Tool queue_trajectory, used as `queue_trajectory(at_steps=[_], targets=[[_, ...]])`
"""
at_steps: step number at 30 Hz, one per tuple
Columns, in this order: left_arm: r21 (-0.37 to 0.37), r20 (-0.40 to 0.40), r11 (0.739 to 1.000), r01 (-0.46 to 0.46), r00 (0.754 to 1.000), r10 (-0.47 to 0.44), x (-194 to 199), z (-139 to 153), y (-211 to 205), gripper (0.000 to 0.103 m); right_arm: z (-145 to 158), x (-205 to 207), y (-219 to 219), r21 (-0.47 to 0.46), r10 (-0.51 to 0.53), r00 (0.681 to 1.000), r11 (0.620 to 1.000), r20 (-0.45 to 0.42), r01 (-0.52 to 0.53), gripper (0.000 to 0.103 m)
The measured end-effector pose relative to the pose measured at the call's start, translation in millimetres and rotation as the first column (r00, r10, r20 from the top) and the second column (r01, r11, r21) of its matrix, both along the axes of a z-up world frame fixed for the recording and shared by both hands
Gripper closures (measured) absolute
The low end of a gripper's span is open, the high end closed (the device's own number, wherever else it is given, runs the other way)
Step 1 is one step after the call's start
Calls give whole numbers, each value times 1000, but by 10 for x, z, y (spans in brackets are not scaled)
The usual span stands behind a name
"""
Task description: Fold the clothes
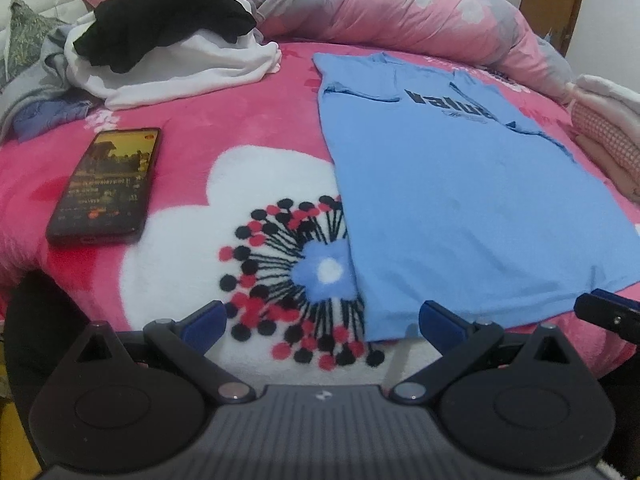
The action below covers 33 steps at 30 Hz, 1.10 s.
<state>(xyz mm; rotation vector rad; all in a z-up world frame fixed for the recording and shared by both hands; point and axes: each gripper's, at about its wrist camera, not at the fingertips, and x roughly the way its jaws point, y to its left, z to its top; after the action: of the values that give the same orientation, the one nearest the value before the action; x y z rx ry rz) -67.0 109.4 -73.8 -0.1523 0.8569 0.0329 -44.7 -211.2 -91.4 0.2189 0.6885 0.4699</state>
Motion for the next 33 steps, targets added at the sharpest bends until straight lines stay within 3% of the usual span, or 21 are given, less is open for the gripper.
queue_trajectory(at_steps=[4,8,13,18,25,29,33], targets=[[-50,14,999,-3,1000,4,-32,4,97,0,89,-42,80,-85,25,999,996,21,-23,31],[-60,52,997,-38,998,41,-52,61,192,0,271,-161,194,-165,89,991,984,97,-72,30],[-113,81,991,-75,993,85,-52,126,347,1,465,-279,326,-196,219,953,964,211,-178,30],[-139,109,984,-111,986,127,-85,194,464,5,528,-286,648,-280,387,883,907,264,-314,32],[-185,108,968,-169,976,191,-107,214,643,18,451,-389,1250,-447,626,727,757,283,-477,44],[-202,100,963,-176,975,199,-120,185,706,27,347,-457,1545,-525,693,667,689,275,-500,56],[-225,93,958,-176,975,201,-119,155,761,36,237,-533,1729,-613,735,626,626,259,-482,67]])
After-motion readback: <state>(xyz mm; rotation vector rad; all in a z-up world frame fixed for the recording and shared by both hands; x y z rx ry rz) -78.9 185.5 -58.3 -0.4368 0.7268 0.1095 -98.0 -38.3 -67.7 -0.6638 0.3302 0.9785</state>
